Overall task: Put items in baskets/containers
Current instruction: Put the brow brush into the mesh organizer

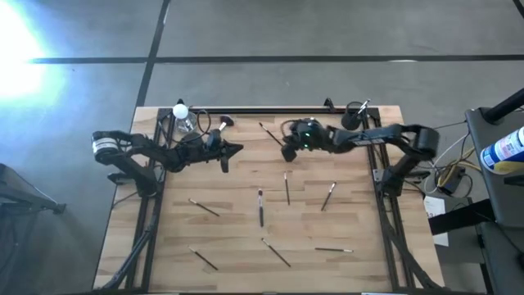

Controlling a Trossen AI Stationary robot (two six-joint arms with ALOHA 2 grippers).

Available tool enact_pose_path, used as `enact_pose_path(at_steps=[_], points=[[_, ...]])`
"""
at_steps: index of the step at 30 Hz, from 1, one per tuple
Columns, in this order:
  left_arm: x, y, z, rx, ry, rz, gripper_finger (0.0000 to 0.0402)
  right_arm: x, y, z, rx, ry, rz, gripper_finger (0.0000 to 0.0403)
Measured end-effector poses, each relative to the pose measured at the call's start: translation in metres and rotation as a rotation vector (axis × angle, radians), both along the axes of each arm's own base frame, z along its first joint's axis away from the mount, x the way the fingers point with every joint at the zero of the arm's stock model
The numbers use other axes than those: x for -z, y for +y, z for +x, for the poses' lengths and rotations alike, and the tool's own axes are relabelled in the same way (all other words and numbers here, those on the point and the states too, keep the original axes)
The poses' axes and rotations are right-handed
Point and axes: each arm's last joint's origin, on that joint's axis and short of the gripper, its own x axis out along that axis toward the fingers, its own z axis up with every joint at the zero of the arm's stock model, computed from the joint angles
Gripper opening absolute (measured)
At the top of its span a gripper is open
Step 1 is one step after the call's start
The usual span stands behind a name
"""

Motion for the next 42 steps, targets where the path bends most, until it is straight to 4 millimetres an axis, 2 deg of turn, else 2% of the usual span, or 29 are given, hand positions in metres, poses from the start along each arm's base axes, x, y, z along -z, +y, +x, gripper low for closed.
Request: enact_pose_path(at_steps=[7, 12, 15, 20, 24, 28, 31, 36, 42], points=[[0.000, -0.001, 0.000, 0.001, -0.002, -0.011, 0.0000, 0.021, -0.024, 0.032, 0.014, 0.194, 0.086, 0.0115], [0.002, -0.001, -0.001, 0.000, 0.000, -0.030, 0.0000, 0.033, -0.031, 0.047, 0.003, 0.285, 0.126, 0.0134], [0.002, -0.001, -0.001, 0.000, 0.002, -0.032, 0.0000, 0.040, -0.034, 0.052, 0.008, 0.337, 0.147, 0.0121], [0.002, -0.001, -0.001, -0.005, -0.005, -0.057, 0.0000, 0.046, -0.036, 0.056, 0.009, 0.372, 0.157, 0.0069], [0.001, 0.000, -0.001, -0.041, -0.023, -0.106, 0.0000, 0.045, -0.034, 0.051, -0.005, 0.378, 0.148, 0.0019], [0.001, 0.000, -0.001, -0.042, -0.035, -0.130, 0.0000, 0.039, -0.022, 0.039, -0.033, 0.359, 0.126, 0.0011], [-0.003, -0.002, -0.001, 0.011, -0.081, -0.122, 0.0000, 0.031, -0.007, 0.026, -0.037, 0.283, 0.098, 0.0010], [-0.020, -0.007, -0.001, 0.078, -0.242, -0.074, 0.0000, 0.014, 0.021, 0.007, -0.055, 0.057, 0.006, 0.0010], [-0.036, -0.009, 0.007, 0.124, -0.363, -0.115, 0.0000, -0.021, 0.054, -0.010, -0.136, -0.376, -0.147, 0.0009]])
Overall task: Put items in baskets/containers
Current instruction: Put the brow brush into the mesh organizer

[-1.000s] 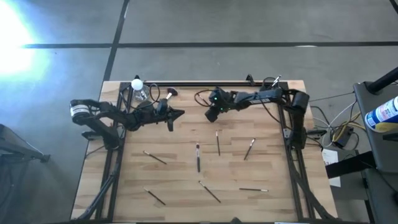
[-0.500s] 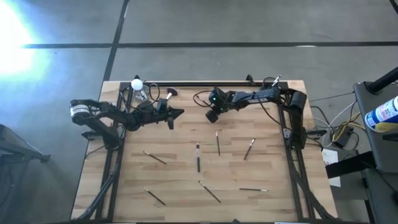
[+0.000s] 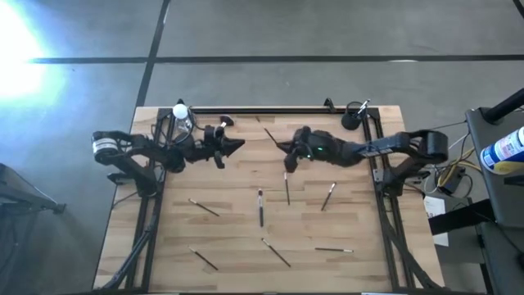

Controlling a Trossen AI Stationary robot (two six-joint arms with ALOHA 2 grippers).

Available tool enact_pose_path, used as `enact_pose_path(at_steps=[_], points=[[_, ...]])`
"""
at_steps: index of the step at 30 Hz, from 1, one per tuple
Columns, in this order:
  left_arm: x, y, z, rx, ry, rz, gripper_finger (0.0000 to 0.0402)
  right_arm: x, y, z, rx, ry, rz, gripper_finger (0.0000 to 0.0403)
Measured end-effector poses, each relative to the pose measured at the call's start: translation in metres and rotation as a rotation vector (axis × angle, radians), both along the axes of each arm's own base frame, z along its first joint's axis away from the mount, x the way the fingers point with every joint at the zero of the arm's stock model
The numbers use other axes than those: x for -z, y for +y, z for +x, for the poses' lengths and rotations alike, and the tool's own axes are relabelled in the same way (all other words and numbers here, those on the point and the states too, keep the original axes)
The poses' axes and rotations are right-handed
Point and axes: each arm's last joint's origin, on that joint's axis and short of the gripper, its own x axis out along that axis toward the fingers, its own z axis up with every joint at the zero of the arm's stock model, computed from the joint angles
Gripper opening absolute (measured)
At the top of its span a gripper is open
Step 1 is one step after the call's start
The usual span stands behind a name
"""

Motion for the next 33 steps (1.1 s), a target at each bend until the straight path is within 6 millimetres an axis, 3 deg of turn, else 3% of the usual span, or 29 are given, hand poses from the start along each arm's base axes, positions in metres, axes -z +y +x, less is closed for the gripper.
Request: enact_pose_path(at_steps=[6, 15, 24, 33], points=[[-0.027, -0.009, 0.023, 0.117, -0.093, 0.061, 0.0000, -0.024, 0.022, -0.004, -0.107, -0.308, -0.085, 0.0009], [-0.054, -0.022, 0.061, 0.141, -0.025, 0.172, 0.0016, -0.031, 0.037, 0.017, -0.194, -0.347, -0.148, 0.0008], [-0.064, -0.023, 0.067, 0.169, -0.045, 0.195, 0.0085, -0.036, 0.040, 0.023, -0.222, -0.357, -0.181, 0.0007], [-0.063, -0.022, 0.067, 0.131, -0.033, 0.195, 0.0051, -0.036, 0.042, 0.023, -0.229, -0.357, -0.184, 0.0007]])
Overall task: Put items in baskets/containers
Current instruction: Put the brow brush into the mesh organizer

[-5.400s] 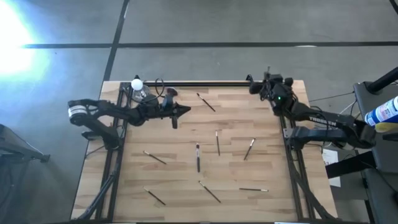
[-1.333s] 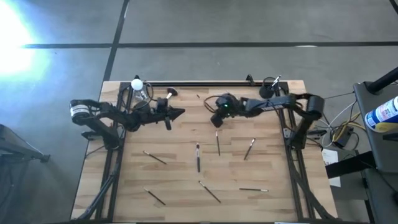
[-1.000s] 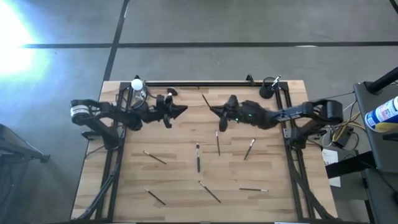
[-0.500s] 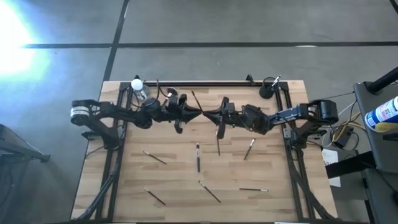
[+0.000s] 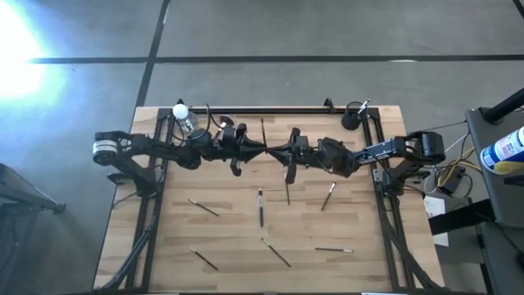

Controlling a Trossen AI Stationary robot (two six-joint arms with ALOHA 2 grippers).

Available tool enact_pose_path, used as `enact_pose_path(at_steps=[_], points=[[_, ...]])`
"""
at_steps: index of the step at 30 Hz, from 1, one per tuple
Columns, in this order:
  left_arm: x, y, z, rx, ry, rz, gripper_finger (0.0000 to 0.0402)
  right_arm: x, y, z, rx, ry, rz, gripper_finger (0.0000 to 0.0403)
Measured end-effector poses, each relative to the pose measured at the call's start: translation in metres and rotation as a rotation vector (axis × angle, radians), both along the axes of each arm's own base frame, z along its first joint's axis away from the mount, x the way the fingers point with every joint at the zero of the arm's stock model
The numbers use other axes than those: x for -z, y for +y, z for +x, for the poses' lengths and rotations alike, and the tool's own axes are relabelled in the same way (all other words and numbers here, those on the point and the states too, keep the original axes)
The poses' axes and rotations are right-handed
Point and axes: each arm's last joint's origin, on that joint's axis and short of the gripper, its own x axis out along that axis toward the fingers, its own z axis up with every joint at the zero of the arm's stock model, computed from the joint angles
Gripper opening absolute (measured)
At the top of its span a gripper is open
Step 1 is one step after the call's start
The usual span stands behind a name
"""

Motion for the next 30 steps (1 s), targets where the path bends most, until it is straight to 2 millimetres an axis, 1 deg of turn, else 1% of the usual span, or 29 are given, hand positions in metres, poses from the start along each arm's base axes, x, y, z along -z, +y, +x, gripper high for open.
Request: enact_pose_path(at_steps=[4, 8, 11, 14, 19, 21, 24, 27, 30], points=[[0.000, 0.001, 0.000, 0.004, 0.006, -0.042, 0.0041, 0.000, 0.001, 0.000, -0.008, -0.002, -0.002, 0.0007], [-0.003, -0.001, -0.005, 0.026, 0.020, -0.044, 0.0049, -0.001, 0.000, 0.000, -0.004, -0.002, -0.006, 0.0008], [-0.003, -0.002, -0.009, 0.027, 0.092, -0.051, 0.0061, 0.001, 0.001, 0.000, -0.004, 0.010, -0.015, 0.0008], [0.000, -0.003, -0.013, 0.016, 0.198, -0.037, 0.0069, 0.006, 0.000, -0.001, -0.002, 0.078, -0.016, 0.0008], [0.015, -0.005, -0.017, 0.007, 0.351, -0.014, 0.0069, 0.017, -0.002, -0.005, 0.012, 0.258, -0.016, 0.0008], [0.025, -0.005, -0.020, -0.004, 0.385, -0.015, 0.0066, 0.023, -0.003, -0.008, 0.016, 0.341, -0.010, 0.0008], [0.041, -0.004, -0.026, -0.075, 0.441, -0.023, 0.0058, 0.027, -0.007, -0.012, 0.042, 0.428, 0.008, 0.0008], [0.054, -0.001, -0.030, -0.174, 0.487, -0.041, 0.0047, 0.033, -0.015, -0.016, 0.093, 0.508, 0.020, 0.0008], [0.060, 0.003, -0.030, -0.218, 0.511, -0.055, 0.0034, 0.039, -0.028, -0.021, 0.135, 0.574, 0.036, 0.0011]])
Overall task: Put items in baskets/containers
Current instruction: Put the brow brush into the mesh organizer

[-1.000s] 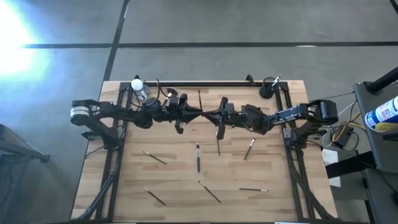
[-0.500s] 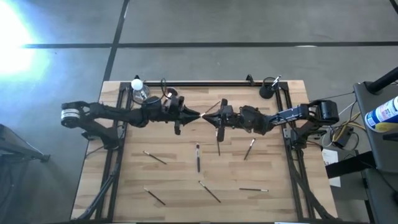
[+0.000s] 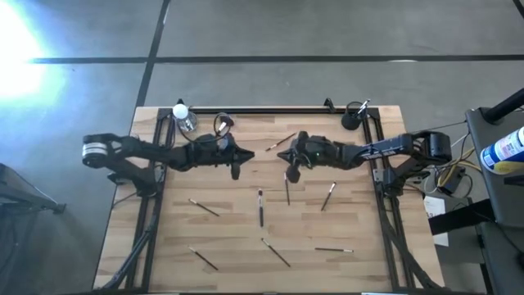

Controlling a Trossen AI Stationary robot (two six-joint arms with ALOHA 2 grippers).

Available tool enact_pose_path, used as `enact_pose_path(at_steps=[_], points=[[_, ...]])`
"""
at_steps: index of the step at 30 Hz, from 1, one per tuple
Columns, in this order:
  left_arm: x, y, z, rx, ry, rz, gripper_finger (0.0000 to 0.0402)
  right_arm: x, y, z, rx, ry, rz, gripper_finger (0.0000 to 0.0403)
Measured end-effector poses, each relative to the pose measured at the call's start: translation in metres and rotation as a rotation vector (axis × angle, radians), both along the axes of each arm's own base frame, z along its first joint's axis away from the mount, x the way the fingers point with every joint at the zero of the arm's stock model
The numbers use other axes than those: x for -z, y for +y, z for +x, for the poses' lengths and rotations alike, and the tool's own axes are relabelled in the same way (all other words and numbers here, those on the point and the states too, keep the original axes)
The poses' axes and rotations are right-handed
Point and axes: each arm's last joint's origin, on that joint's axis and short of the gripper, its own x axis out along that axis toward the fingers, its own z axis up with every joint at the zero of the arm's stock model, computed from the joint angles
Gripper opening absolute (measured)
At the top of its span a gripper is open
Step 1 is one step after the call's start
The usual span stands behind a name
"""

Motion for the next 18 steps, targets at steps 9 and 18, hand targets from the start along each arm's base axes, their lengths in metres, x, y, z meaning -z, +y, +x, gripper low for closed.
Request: enact_pose_path(at_steps=[9, 18], points=[[0.017, 0.034, 0.028, -0.088, 0.313, -0.012, 0.0048, 0.001, -0.017, -0.004, 0.037, 0.054, 0.020, 0.0057], [0.044, 0.064, 0.069, -0.067, 0.350, -0.009, 0.0085, 0.000, -0.017, -0.003, 0.032, 0.058, 0.020, 0.0089]])
